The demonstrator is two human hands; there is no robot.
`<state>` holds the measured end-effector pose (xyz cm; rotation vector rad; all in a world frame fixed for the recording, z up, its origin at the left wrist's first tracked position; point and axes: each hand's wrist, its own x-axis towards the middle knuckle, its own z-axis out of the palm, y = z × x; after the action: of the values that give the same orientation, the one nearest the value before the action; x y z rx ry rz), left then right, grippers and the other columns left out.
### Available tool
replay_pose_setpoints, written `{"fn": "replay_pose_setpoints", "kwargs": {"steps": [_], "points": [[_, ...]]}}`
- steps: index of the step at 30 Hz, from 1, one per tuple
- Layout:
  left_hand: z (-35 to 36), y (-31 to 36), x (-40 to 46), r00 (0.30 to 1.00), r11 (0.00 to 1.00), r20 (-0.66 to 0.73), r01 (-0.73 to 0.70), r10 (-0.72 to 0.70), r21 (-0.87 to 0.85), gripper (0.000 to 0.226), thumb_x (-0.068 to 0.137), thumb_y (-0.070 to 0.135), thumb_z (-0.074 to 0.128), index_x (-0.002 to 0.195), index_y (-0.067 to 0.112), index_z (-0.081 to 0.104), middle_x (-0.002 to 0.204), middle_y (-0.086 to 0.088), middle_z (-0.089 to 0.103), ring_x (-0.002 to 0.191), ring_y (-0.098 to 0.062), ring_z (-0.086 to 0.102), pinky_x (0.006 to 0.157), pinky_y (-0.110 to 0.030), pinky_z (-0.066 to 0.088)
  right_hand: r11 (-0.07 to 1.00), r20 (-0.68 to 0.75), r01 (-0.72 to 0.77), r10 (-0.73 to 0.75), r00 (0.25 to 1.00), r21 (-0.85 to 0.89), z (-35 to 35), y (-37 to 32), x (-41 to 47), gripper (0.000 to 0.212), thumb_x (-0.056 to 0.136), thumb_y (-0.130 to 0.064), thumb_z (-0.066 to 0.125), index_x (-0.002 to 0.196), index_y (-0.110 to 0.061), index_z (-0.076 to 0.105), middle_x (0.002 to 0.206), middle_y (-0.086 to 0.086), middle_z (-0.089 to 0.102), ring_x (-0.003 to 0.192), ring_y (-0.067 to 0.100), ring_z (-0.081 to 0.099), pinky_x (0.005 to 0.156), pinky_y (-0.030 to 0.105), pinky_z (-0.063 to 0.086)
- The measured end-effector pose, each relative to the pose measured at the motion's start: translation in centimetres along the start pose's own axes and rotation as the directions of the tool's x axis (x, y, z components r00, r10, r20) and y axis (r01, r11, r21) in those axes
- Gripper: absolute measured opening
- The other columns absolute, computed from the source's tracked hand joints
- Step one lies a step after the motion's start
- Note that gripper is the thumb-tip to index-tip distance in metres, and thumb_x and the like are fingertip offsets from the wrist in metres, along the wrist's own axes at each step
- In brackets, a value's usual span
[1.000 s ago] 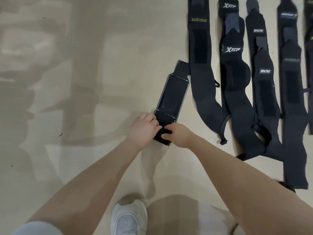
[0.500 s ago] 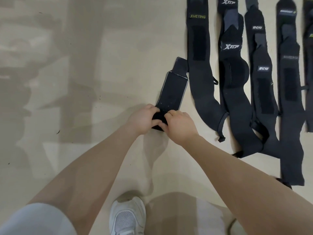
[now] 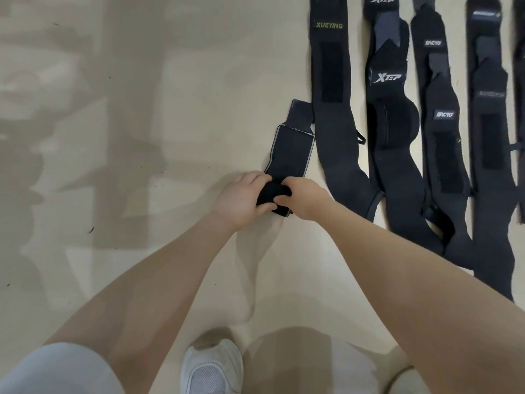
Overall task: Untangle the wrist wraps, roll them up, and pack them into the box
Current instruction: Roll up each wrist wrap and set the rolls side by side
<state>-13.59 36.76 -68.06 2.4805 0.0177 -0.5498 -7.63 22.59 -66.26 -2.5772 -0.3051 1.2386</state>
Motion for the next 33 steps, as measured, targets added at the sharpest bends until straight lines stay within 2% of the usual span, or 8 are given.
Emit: {"fn": "replay_pose_setpoints", "kwargs": {"steps": [4, 7, 12, 20, 22, 26, 30, 33], "points": [[-0.4, 0.0, 0.4, 0.999, 0.995, 0.033, 0.002, -0.006, 0.098, 0.056, 0.087, 0.041, 0.061, 0.136, 0.019, 0.046, 0.146, 0.002, 0.034, 0.133, -0.020, 0.029, 0.107, -0.032, 0.028, 0.979, -0.116, -0.043, 0.067, 0.991, 0.198, 0.0, 0.3, 0.0, 0.069, 0.076, -0.034, 0.076, 0.129, -0.014, 0.038, 0.119, 0.006, 0.051, 0.105, 0.024, 0.052, 0.092, 0.041, 0.047], [-1.0, 0.1, 0.7, 0.998, 0.989, 0.044, -0.049, 0.043, 0.141, 0.053, 0.085, 0.045, 0.063, 0.128, 0.016, 0.053, 0.151, 0.003, 0.025, 0.140, -0.018, 0.017, 0.111, -0.033, 0.021, 0.959, -0.152, 0.066, -0.024, 0.988, 0.277, -0.1, 0.9, 0.3, 0.095, 0.072, -0.027, 0.079, 0.146, -0.012, 0.021, 0.141, 0.006, 0.029, 0.128, 0.022, 0.033, 0.104, 0.032, 0.036], [-2.0, 0.5, 1.7, 0.981, 0.969, 0.169, -0.131, 0.096, 0.210, 0.050, 0.084, 0.050, 0.062, 0.118, 0.013, 0.062, 0.157, 0.002, 0.011, 0.145, -0.017, 0.001, 0.115, -0.031, 0.004, 0.763, -0.155, 0.023, 0.101, 0.983, 0.646, -0.9, 0.8, 0.7, 0.069, 0.084, -0.026, 0.067, 0.141, -0.013, 0.031, 0.115, 0.004, 0.053, 0.103, 0.018, 0.054, 0.082, 0.029, 0.045], [-1.7, 0.3, 1.2, 0.965, 0.993, 0.261, -0.037, 0.007, 0.109, 0.052, 0.084, 0.048, 0.064, 0.121, 0.012, 0.060, 0.160, -0.002, 0.002, 0.146, -0.018, 0.004, 0.116, -0.028, 0.012, 0.914, -0.140, 0.024, 0.036, 0.989, 0.404, 0.6, -1.2, 1.2, 0.011, 0.092, -0.015, 0.055, 0.102, -0.010, 0.055, 0.096, 0.005, 0.055, 0.088, 0.021, 0.050, 0.076, 0.031, 0.042], [-1.7, 0.2, 1.2, 0.958, 0.995, 0.285, -0.005, -0.025, 0.104, 0.053, 0.083, 0.049, 0.064, 0.122, 0.013, 0.057, 0.160, -0.002, 0.006, 0.145, -0.020, 0.013, 0.114, -0.028, 0.017, 0.955, -0.143, 0.062, -0.021, 0.990, 0.290, 0.7, -1.3, 0.7, 0.012, 0.096, -0.016, 0.047, 0.104, -0.008, 0.051, 0.093, 0.005, 0.052, 0.085, 0.021, 0.047, 0.073, 0.030, 0.036], [-1.9, 0.1, 1.2, 0.947, 0.990, 0.320, -0.033, -0.014, 0.140, 0.048, 0.082, 0.052, 0.063, 0.118, 0.021, 0.054, 0.160, -0.005, 0.002, 0.147, -0.022, -0.004, 0.117, -0.032, -0.003, 0.959, -0.058, 0.070, -0.056, 0.997, 0.274, 0.2, -0.8, -0.2, 0.009, 0.100, -0.017, 0.037, 0.099, -0.009, 0.040, 0.094, 0.008, 0.050, 0.084, 0.022, 0.046, 0.071, 0.029, 0.035], [-1.7, 0.0, 0.8, 0.951, 0.991, 0.309, -0.032, -0.010, 0.131, 0.049, 0.085, 0.052, 0.059, 0.126, 0.027, 0.053, 0.160, -0.002, -0.002, 0.146, -0.022, -0.013, 0.118, -0.038, -0.004, 0.942, -0.078, -0.071, 0.102, 0.992, 0.329, 0.4, -0.7, 0.0, 0.018, 0.100, -0.018, 0.038, 0.110, -0.004, 0.045, 0.096, 0.010, 0.048, 0.086, 0.022, 0.045, 0.074, 0.031, 0.037], [-1.6, 0.1, 0.5, 0.958, 0.988, 0.287, -0.043, -0.001, 0.150, 0.049, 0.085, 0.052, 0.060, 0.127, 0.028, 0.056, 0.154, -0.002, 0.012, 0.142, -0.022, -0.002, 0.115, -0.037, 0.005, 0.924, -0.143, -0.204, 0.261, 0.955, 0.323, 1.6, -0.4, 0.3, 0.017, 0.098, -0.019, 0.043, 0.104, -0.004, 0.048, 0.096, 0.011, 0.052, 0.085, 0.025, 0.050, 0.070, 0.033, 0.039]]}}
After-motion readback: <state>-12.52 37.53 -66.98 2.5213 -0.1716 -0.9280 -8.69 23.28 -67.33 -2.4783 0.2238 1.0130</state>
